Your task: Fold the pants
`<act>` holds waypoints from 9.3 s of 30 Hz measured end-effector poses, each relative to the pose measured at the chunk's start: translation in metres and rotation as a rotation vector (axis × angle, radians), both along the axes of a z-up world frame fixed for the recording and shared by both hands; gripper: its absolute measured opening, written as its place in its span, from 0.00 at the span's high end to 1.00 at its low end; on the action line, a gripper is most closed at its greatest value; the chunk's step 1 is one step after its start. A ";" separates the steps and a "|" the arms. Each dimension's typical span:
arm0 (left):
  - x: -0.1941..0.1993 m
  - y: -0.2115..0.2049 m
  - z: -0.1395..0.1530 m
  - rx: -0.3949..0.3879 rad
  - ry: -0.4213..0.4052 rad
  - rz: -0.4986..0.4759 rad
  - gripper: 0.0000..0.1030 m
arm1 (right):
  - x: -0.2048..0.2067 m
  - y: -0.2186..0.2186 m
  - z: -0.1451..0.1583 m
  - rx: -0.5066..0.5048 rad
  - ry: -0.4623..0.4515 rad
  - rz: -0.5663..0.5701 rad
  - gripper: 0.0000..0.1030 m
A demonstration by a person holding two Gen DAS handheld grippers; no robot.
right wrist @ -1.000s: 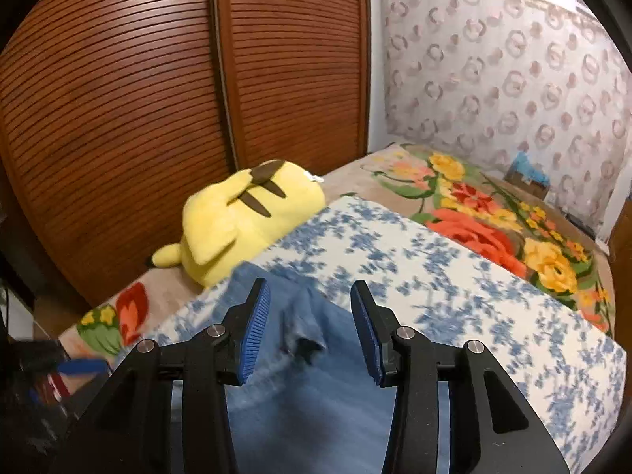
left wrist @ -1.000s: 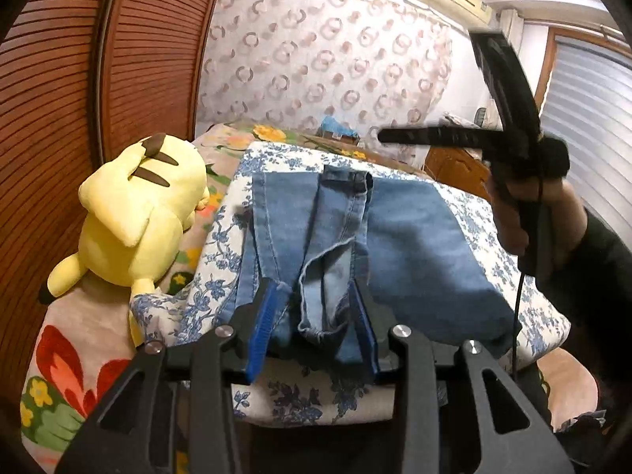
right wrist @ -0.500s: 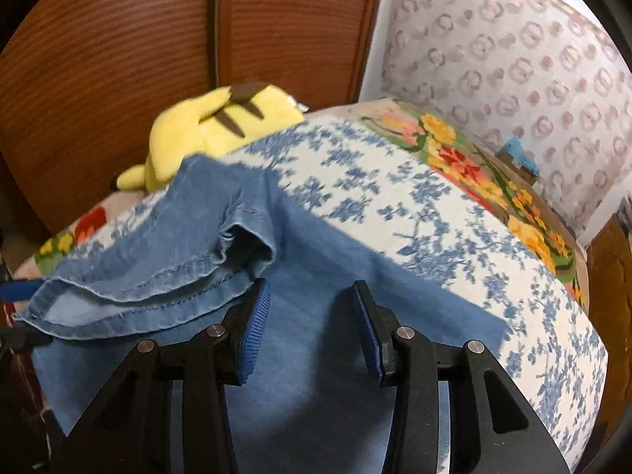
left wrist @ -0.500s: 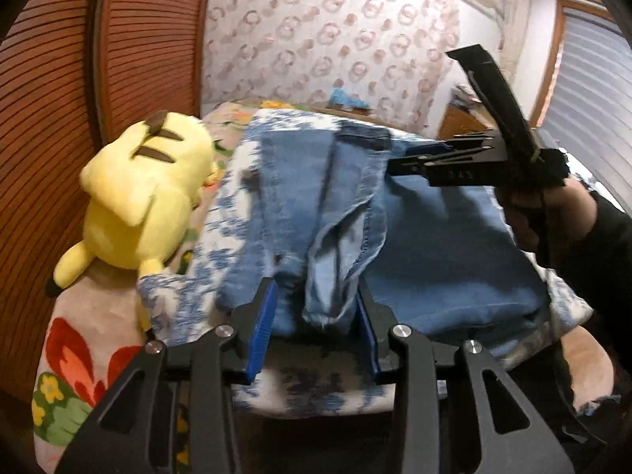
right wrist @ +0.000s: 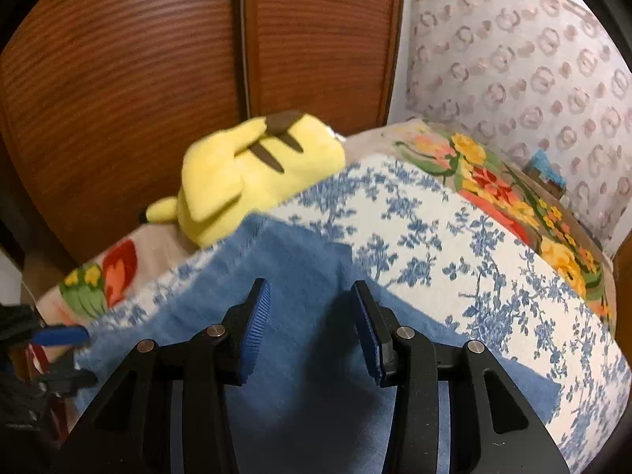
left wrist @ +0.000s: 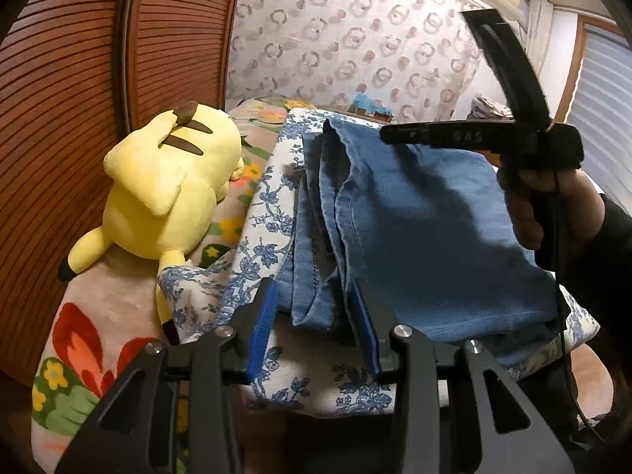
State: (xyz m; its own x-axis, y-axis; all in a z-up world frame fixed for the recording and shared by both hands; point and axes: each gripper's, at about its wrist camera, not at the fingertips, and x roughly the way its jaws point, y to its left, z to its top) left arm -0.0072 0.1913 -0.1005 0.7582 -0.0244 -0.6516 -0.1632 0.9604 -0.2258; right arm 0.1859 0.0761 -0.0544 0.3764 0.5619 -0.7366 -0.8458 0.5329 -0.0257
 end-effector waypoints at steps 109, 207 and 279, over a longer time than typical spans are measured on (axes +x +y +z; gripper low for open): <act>-0.036 0.025 0.044 0.020 -0.093 0.028 0.63 | -0.103 0.003 -0.010 0.198 0.248 0.143 0.72; 0.204 0.043 0.009 0.047 0.056 -0.116 0.87 | 0.183 0.000 0.017 0.206 -0.071 -0.143 0.50; 0.120 -0.131 0.063 0.190 -0.016 -0.210 0.41 | -0.028 -0.222 0.047 0.116 -0.141 -0.492 0.34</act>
State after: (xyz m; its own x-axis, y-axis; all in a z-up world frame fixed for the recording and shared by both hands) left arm 0.1128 0.0600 -0.0376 0.7600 -0.0604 -0.6472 0.0457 0.9982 -0.0395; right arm 0.1577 -0.1458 -0.0073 0.7073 0.3690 -0.6030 -0.4876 0.8722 -0.0382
